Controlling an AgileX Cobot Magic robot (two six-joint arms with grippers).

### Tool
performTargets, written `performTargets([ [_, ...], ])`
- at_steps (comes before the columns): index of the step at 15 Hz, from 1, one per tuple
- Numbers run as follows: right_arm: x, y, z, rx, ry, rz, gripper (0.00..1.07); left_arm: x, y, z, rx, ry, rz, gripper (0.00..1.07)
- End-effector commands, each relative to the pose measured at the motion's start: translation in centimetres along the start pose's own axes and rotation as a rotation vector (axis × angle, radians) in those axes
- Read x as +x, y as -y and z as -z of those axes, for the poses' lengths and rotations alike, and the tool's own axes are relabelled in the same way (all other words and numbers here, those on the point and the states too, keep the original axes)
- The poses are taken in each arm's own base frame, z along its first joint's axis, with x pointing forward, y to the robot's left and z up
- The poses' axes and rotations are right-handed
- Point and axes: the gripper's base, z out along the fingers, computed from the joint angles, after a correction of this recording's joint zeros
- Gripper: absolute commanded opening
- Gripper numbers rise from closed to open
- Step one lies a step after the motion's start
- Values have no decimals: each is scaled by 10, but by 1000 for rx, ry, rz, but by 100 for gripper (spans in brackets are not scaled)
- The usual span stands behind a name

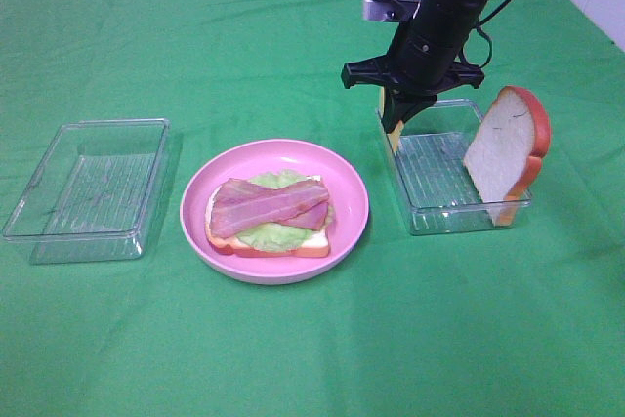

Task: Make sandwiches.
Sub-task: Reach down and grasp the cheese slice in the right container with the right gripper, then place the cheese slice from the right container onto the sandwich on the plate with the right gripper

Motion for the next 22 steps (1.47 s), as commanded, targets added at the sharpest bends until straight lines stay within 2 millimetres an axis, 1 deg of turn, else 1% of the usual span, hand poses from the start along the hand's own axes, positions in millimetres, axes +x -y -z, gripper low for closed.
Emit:
performTargets([
  [1, 1, 0, 12, 1, 2, 1, 0, 2, 1, 2, 10, 16, 5, 98],
  [2, 1, 0, 15, 1, 1, -4, 0, 2, 1, 2, 10, 16, 5, 98],
  [3, 3, -2, 36, -2, 16, -12, 0, 2, 1, 2, 10, 16, 5, 98],
  [4, 5, -4, 50, -4, 25, -9, 0, 2, 1, 2, 10, 16, 5, 98],
  [5, 7, -5, 64, -6, 33, -12, 0, 2, 1, 2, 10, 16, 5, 98],
  [6, 9, -6, 73, -7, 40, -22, 0, 2, 1, 2, 10, 16, 5, 98],
  [8, 18, -11, 96, -28, 32, -43, 0, 2, 1, 2, 10, 16, 5, 98],
  [9, 24, -14, 105, -52, 30, -46, 0, 2, 1, 2, 10, 16, 5, 98],
  [10, 43, -24, 112, -182, 59, -33, 0, 2, 1, 2, 10, 16, 5, 98],
  [11, 49, -28, 113, -230, 78, -25, 0, 2, 1, 2, 10, 16, 5, 98],
  [13, 71, -42, 113, -422, 143, 22, 0, 2, 1, 2, 10, 16, 5, 98],
  [14, 80, -49, 109, -523, 165, 29, 0, 2, 1, 2, 10, 16, 5, 98],
  [16, 88, -56, 93, -676, 177, -46, 0, 2, 1, 2, 10, 16, 5, 98],
  [18, 89, -62, 72, -784, 174, -110, 0, 2, 1, 2, 12, 16, 6, 98],
  [19, 88, -64, 67, -798, 172, -115, 0, 2, 1, 2, 12, 16, 6, 98],
  [20, 85, -73, 49, -845, 146, -162, 0, 2, 1, 2, 12, 16, 6, 98],
  [22, 83, -80, 36, -848, 149, -176, 0, 2, 1, 2, 12, 16, 7, 98],
])
